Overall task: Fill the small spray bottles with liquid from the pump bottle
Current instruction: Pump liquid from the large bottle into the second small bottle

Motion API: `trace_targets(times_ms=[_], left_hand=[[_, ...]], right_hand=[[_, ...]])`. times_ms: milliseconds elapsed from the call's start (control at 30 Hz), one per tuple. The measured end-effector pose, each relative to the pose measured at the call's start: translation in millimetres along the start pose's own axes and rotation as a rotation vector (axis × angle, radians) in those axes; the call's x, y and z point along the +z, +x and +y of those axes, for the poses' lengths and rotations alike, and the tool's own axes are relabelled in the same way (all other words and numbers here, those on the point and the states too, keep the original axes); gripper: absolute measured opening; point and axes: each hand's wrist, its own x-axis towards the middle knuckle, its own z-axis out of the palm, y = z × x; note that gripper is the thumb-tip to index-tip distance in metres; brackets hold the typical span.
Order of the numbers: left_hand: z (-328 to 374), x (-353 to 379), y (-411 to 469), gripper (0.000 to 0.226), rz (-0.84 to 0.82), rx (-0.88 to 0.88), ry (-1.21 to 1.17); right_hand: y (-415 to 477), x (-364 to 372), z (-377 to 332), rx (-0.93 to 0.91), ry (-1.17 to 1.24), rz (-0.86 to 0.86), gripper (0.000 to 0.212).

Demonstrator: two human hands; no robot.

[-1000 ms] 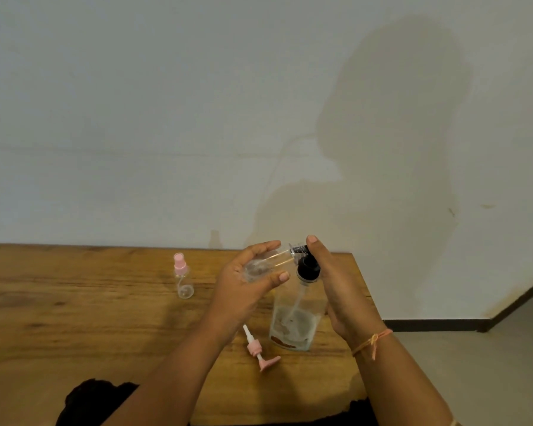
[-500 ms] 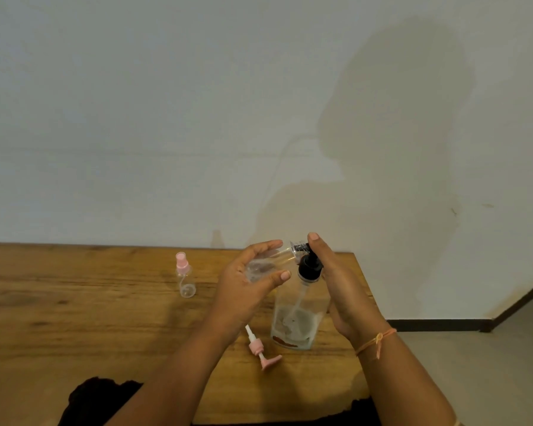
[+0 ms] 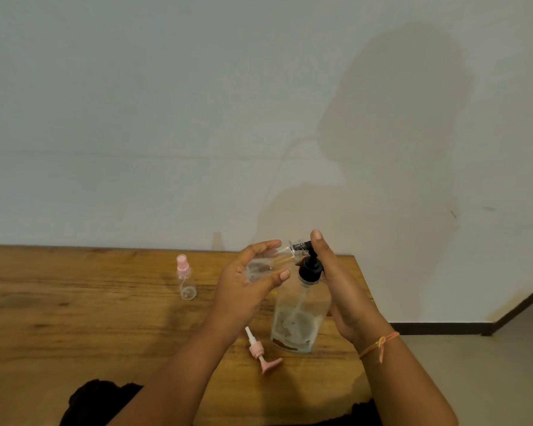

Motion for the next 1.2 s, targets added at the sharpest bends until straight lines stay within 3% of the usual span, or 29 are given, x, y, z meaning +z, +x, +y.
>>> trace_targets(times_ms=[333,600,767,933,1033,1200], left_hand=[[-4.7,-1.5,-1.4,0.040,-0.013,-0.016,0.047],[-0.6,-0.5,-0.3,0.040,0.012,0.034,0.050],[-5.7,-2.0,0.6,0.040,0.002,0.024,0.062],[-10.0,-2.5,-1.1,0.041,-0.003,-0.001,0.057],[-9.7,-2.7,-1.0,0.041,0.005,0.002,0.062],[-4.2,-1.4,-1.8,0.040,0.009,0.032,0.036]], right_hand=[[1.7,1.2,2.0,0.016,0.017,0.061,0.027],[1.4,0.8,1.4,-0.024,-0.020,0.031,0.065],[1.9,1.6,1.8,0.016,0.023,0.065,0.033],[3.5,2.9,2.7,0.021,0.017,0.092,0.022],[2.2,4.7,3.2,-0.006,-0.006,0.091,0.027],[3.5,0.3,2.4,-0.020,-0.018,0.050,0.056]])
